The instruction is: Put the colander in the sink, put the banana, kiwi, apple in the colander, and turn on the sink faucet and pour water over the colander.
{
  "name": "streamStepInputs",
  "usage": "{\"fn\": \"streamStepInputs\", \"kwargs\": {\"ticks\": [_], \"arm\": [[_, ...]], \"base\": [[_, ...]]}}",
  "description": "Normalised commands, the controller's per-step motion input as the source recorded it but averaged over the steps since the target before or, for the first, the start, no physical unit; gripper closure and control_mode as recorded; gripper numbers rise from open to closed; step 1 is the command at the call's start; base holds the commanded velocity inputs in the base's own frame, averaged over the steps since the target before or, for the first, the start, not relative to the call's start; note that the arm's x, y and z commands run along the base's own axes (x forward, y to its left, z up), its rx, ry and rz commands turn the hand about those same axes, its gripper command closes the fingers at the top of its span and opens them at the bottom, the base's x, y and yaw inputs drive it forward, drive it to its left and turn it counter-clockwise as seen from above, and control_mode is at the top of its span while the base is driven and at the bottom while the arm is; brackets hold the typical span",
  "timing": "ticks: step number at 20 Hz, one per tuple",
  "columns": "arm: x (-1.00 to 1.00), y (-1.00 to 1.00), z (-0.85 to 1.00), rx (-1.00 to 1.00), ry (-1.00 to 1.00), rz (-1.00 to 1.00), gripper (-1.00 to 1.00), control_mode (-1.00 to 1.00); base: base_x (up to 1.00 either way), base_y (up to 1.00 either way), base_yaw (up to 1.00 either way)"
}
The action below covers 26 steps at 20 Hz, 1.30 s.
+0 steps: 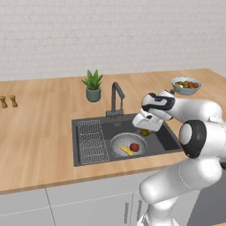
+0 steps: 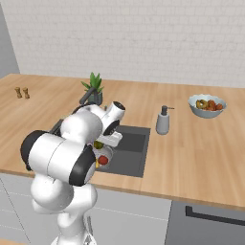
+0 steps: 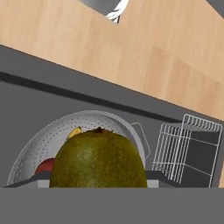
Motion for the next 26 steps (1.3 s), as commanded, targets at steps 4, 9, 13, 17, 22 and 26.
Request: {"fn": "streamStepInputs", "kwargs": {"ticks": [4, 9, 13, 17, 22, 26], "arm": [[0.0, 0.14, -0.27, 0.03, 0.0, 0.0, 1.0, -1.0], [0.0, 0.3, -0.23, 0.0, -0.01, 0.0, 1.0, -1.0], [0.0, 0.17, -0.32, 0.0, 0.0, 0.0, 1.0, -1.0], [0.01, 0.0, -0.41, 0.0, 0.0, 0.0, 1.0, -1.0], [0.08, 0.0, -0.29, 0.0, -0.01, 0.0, 1.0, -1.0], [0.14, -0.03, -0.29, 0.0, -0.03, 0.0, 1.0, -1.0]], "base": [[0.0, 0.0, 0.0], [0.0, 0.0, 0.0], [0.0, 0.0, 0.0], [0.0, 0.0, 0.0], [0.0, 0.0, 0.0], [0.0, 0.0, 0.0]]}}
